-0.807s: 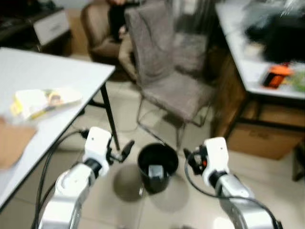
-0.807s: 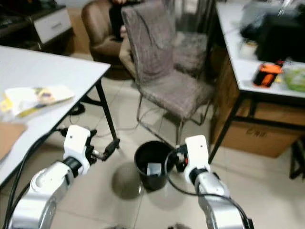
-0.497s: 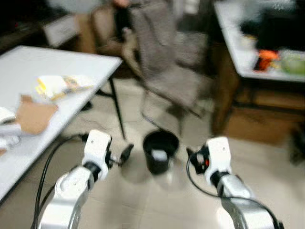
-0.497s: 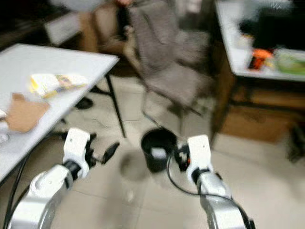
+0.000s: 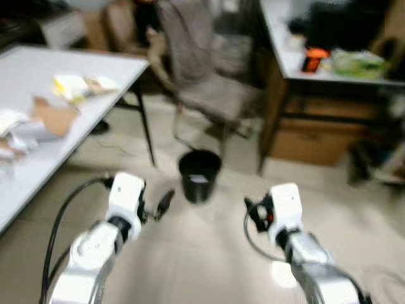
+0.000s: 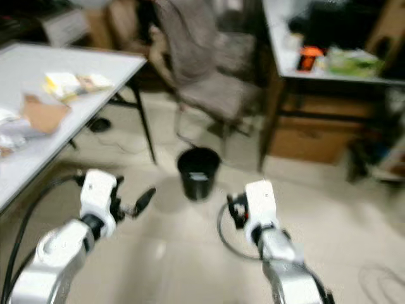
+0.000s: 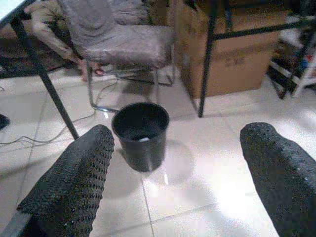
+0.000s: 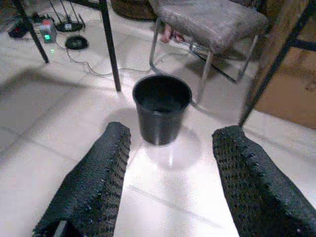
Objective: Picking trash to rubbish bin
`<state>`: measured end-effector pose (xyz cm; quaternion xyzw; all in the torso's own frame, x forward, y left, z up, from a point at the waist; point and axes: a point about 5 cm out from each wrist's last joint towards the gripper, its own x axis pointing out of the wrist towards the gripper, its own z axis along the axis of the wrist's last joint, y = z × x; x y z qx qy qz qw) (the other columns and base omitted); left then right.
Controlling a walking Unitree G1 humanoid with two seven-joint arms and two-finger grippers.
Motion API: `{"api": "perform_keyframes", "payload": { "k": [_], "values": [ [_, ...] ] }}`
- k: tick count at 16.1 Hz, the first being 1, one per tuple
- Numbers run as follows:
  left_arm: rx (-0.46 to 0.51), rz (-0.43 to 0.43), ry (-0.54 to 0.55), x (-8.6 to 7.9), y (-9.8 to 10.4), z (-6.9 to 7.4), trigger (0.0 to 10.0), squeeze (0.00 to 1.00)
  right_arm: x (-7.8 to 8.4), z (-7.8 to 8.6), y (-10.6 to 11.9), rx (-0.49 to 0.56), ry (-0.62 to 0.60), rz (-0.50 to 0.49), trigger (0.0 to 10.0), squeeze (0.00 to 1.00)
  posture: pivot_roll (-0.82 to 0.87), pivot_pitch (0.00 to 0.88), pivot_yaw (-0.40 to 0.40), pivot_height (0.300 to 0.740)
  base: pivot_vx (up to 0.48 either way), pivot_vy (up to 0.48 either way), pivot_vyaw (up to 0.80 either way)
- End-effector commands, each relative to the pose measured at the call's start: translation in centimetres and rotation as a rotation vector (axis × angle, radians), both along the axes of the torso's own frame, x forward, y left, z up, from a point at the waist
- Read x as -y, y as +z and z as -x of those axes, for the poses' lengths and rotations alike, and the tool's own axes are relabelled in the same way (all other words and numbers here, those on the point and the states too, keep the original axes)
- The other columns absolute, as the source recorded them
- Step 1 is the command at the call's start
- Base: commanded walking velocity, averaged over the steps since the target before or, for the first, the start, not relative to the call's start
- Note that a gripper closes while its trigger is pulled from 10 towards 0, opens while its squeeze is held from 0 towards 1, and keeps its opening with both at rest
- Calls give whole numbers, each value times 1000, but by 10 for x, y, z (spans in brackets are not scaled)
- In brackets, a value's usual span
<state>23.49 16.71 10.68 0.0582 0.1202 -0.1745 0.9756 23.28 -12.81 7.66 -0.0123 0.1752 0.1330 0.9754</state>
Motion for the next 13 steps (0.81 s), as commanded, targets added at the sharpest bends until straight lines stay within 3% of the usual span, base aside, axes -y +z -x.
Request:
{"api": "perform_keyframes", "payload": {
  "k": [1, 6, 8, 10, 13],
  "values": [
    [10, -4, 12, 0, 3, 1, 10000, 0, -1, -3, 4, 20, 13, 0, 10000, 0, -7, 0, -16, 740, -356, 0, 0],
    [16, -20, 27, -2, 4, 3, 10000, 0, -2, -2, 2, 16, 11, 0, 10000, 0, 5, 0, -21, 740, -349, 0, 0],
    [68, -43, 89, -6, 8, 1, 10000, 0, -4, -3, 2, 35, 5, 22, 10000, 0, 9, 0, -23, 740, 0, 0, 0],
    [139, -36, 123, -5, 18, -3, 10000, 0, 0, -10, 6, 108, -14, 134, 10000, 0, 9, 0, -20, 740, 0, 0, 0],
    [225, -42, 129, -3, 28, -6, 10000, 0, 3, -17, 17, 153, -17, 84, 10000, 0, 4, 0, -13, 740, 0, 0, 533]
  ]
}}
